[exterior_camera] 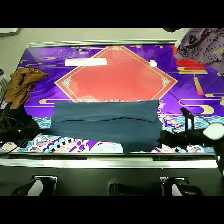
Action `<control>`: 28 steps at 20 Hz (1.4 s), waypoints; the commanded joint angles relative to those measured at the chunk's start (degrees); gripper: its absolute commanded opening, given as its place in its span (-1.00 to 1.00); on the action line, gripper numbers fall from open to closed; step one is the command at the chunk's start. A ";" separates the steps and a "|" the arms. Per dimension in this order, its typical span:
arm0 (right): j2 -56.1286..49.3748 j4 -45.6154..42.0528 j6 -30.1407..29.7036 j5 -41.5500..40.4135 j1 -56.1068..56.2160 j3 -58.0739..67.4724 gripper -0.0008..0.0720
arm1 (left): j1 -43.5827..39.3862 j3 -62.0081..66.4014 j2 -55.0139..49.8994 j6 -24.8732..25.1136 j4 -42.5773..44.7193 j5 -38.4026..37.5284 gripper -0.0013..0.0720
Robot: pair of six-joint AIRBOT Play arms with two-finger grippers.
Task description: Fold the clothes and pants, and hang the long-sleeved shirts on hangers.
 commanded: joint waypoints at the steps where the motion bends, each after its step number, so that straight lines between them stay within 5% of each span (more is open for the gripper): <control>1: -12.04 -0.15 -3.78 -4.42 0.04 7.87 -0.91 | -4.28 1.97 -6.64 1.57 -0.28 8.07 -0.92; 12: -38.97 2.12 -5.20 -11.89 0.44 31.91 -0.91 | -8.81 22.21 -33.83 3.58 -0.09 11.17 -0.92; 25: -51.12 -4.44 1.14 -19.76 5.29 39.41 -0.90 | -11.23 31.89 -47.25 4.35 0.31 11.82 -0.89; 27: -51.10 -3.41 1.11 -19.54 5.27 39.41 -0.77 | -11.23 31.98 -47.54 4.33 0.24 11.82 -0.29; 28: -51.08 -2.16 1.25 -18.84 5.27 39.67 -0.47 | -11.21 32.28 -47.45 4.31 0.24 11.65 0.04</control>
